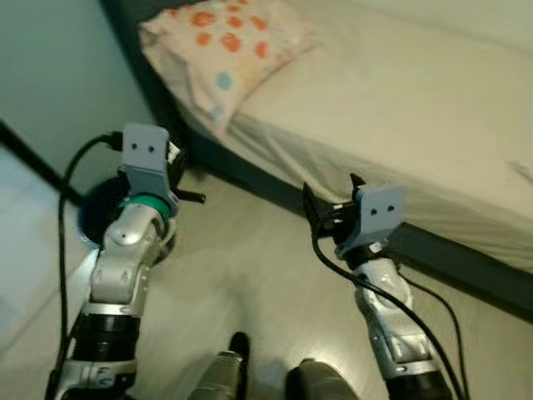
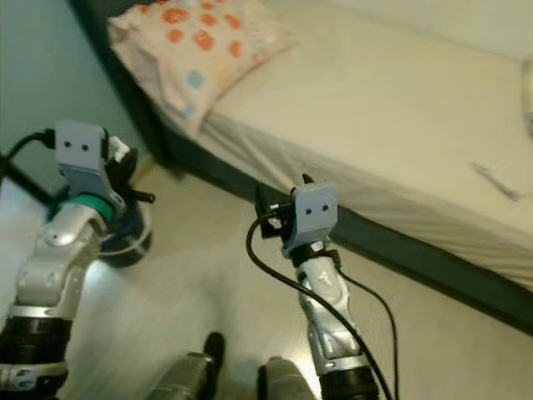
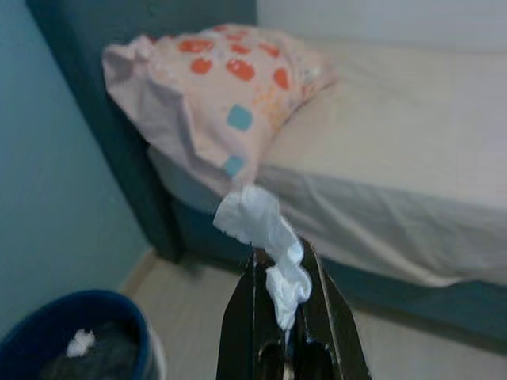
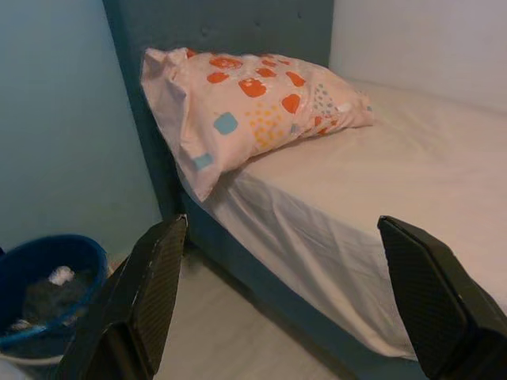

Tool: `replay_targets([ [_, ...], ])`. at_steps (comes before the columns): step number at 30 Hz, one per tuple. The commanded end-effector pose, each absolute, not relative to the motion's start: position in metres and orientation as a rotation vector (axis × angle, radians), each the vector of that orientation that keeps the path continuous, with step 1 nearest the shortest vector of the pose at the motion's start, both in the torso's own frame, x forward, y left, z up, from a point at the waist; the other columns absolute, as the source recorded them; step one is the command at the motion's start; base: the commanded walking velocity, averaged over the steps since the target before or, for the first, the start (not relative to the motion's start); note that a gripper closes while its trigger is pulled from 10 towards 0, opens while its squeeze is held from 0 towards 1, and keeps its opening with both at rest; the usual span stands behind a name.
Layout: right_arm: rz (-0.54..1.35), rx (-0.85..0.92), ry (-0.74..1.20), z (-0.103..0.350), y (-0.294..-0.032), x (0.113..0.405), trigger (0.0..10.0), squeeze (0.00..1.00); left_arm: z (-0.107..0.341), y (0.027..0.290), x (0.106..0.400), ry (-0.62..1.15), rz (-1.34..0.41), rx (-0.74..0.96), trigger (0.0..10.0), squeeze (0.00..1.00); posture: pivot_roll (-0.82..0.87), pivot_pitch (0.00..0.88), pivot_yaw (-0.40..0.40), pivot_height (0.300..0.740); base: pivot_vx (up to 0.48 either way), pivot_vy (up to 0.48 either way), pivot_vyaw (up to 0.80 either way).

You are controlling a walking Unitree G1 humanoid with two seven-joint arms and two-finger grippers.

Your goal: Clean up the room

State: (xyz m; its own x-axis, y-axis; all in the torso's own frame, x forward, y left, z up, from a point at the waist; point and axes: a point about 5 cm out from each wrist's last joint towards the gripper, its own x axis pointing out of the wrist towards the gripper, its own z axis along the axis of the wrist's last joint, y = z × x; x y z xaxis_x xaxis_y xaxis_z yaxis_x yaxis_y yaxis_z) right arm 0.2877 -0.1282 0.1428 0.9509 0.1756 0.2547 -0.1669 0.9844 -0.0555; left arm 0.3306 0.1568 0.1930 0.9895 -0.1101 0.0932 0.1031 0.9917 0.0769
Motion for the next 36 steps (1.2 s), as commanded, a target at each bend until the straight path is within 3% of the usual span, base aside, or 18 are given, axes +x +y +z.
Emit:
replay_targets([
  [1,0.210,-0.019,-0.256,0.140,-0.119,0.285,10.0,0.00,0.183,0.168,0.328,-0.057,-0.059,0.087,10.0,0.00,-0.09,0.118,0.068,0.705,0.000,0.000,0.77],
  [8,0.247,-0.025,-0.256,0.140,-0.114,0.284,10.0,0.00,0.180,0.173,0.328,-0.043,-0.013,0.103,10.0,0.00,-0.09,0.119,0.064,0.705,0.000,0.000,0.77],
  [16,0.257,-0.027,-0.252,0.139,-0.113,0.285,10.0,0.00,0.173,0.176,0.328,-0.021,0.033,0.129,10.0,0.00,-0.09,0.122,0.058,0.705,0.413,0.000,0.75],
  [25,0.262,-0.039,-0.250,0.142,-0.117,0.289,10.0,0.00,0.164,0.175,0.326,0.006,0.068,0.140,10.0,0.00,-0.09,0.125,0.037,0.705,0.469,0.000,0.00],
  [31,0.264,-0.043,-0.252,0.143,-0.117,0.290,10.0,0.00,0.162,0.177,0.326,0.010,0.078,0.142,10.0,0.00,-0.09,0.122,0.034,0.705,0.468,0.000,0.74],
  [36,0.268,-0.040,-0.250,0.142,-0.115,0.290,10.0,0.00,0.162,0.177,0.327,0.009,0.082,0.144,10.0,0.00,-0.09,0.119,0.035,0.705,0.469,0.000,0.00],
])
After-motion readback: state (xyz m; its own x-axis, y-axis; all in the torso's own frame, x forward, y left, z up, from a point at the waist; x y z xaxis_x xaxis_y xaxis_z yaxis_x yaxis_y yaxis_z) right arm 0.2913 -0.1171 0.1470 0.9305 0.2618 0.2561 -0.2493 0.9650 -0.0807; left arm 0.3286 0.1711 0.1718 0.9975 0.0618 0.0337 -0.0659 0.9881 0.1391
